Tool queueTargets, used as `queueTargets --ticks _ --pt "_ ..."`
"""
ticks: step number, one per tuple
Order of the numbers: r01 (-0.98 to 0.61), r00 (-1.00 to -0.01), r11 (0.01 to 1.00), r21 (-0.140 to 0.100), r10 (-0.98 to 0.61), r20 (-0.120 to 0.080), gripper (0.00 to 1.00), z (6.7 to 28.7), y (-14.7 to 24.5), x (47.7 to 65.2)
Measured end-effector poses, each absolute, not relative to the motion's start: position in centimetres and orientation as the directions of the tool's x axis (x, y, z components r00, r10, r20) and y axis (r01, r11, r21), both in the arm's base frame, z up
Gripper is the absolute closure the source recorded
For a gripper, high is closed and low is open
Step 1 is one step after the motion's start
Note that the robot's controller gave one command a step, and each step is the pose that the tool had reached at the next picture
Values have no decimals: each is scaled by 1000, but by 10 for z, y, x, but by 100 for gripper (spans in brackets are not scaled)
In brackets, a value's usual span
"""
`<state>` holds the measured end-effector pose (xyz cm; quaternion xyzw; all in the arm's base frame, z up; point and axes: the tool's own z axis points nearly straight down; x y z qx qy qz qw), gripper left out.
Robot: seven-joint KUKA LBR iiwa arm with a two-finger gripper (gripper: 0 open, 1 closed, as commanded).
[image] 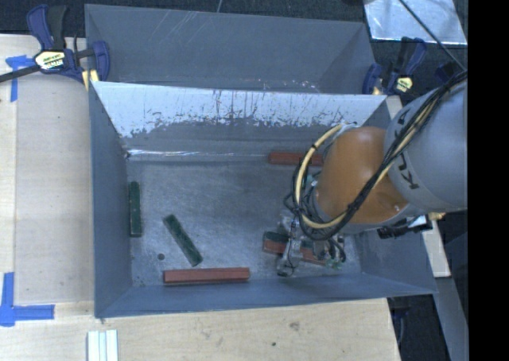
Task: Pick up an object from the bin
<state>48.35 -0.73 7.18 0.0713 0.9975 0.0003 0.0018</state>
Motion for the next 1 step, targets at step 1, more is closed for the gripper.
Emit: queueTargets --ticks 1 --pt "-291 -957 957 0 -291 -1 100 208 15 508"
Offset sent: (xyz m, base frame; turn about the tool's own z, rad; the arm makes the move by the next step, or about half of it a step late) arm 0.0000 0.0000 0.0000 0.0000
